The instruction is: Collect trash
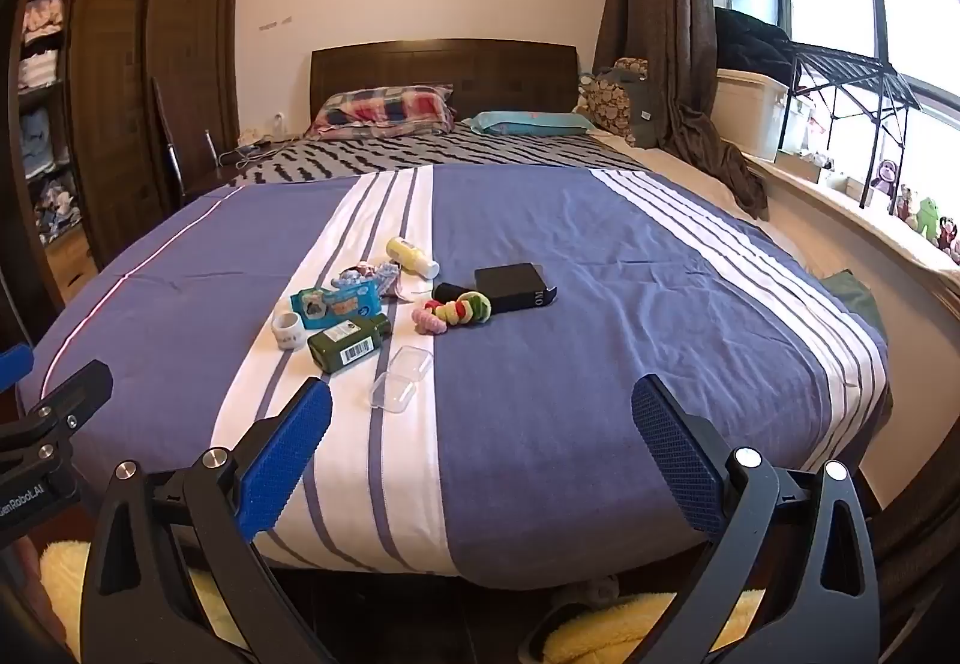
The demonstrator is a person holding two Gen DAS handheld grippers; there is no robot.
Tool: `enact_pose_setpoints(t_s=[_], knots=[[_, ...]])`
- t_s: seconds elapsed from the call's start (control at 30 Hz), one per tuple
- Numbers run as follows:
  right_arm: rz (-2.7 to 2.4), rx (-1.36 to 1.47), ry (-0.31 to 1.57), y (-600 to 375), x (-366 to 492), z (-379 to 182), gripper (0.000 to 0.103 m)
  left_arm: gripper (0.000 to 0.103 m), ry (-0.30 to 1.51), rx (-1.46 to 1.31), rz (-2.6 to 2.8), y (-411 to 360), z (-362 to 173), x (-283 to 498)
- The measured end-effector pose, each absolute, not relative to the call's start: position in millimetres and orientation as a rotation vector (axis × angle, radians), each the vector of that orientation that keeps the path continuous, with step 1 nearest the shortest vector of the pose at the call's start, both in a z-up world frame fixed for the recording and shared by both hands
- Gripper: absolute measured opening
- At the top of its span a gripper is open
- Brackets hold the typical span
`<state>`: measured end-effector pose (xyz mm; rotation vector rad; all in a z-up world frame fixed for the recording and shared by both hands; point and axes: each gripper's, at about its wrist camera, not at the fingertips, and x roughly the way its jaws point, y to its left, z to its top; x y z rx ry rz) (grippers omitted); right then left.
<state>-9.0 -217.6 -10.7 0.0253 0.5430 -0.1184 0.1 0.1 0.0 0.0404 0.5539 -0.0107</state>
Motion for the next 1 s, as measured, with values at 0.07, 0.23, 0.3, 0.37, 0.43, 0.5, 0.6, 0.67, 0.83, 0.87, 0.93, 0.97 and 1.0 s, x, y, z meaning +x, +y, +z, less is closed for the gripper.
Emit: enact_pose_setpoints(t_s=[0.07,0.23,0.3,0.37,0.43,0.5,0.6,0.67,0.83,0.87,0.93,0.97,1.0], knots=[[-0.118,0.026,0.540,-217.4,-9.5,-10.4,0.100,0.095,0.552,0.042,-0.011,-0.1,0.0,0.0],[-0.114,0.034,0.536,-217.6,-11.3,-9.7,0.100,0.095,0.548,0.038,-0.012,-0.3,0.6,0.7],[-0.112,0.033,0.538,-218.1,-10.5,-10.5,0.100,0.095,0.545,0.037,-0.010,-1.6,4.1,-0.8],[-0.113,0.034,0.535,-219.0,-11.1,-12.1,0.100,0.095,0.543,0.034,-0.008,-2.2,9.0,-2.5],[-0.110,0.033,0.534,-220.2,-11.6,-10.1,0.100,0.095,0.542,0.029,-0.006,-0.2,9.0,-2.9],[-0.110,0.034,0.532,-218.2,-12.0,-8.5,0.100,0.095,0.538,0.023,-0.002,2.2,4.7,-4.7],[-0.106,0.034,0.532,-217.3,-12.7,-6.8,0.100,0.095,0.530,0.020,0.001,5.0,5.6,-6.6],[-0.103,0.031,0.531,-215.4,-12.7,-4.6,0.100,0.095,0.527,0.018,0.000,5.6,6.6,-8.0],[-0.102,0.035,0.518,-218.1,-16.9,-5.3,0.100,0.095,0.522,0.019,-0.003,5.2,8.1,-9.7],[-0.102,0.034,0.518,-218.0,-16.8,-5.1,0.100,0.095,0.522,0.019,-0.003,5.2,8.3,-9.9],[-0.102,0.036,0.518,-218.3,-16.9,-4.9,0.100,0.095,0.522,0.019,-0.002,5.0,8.5,-9.9],[-0.102,0.036,0.517,-218.2,-16.8,-4.6,0.100,0.095,0.522,0.019,-0.002,4.9,8.6,-9.8],[-0.102,0.036,0.517,-217.9,-16.7,-4.3,0.100,0.095,0.521,0.019,-0.003,5.0,8.9,-10.0]])
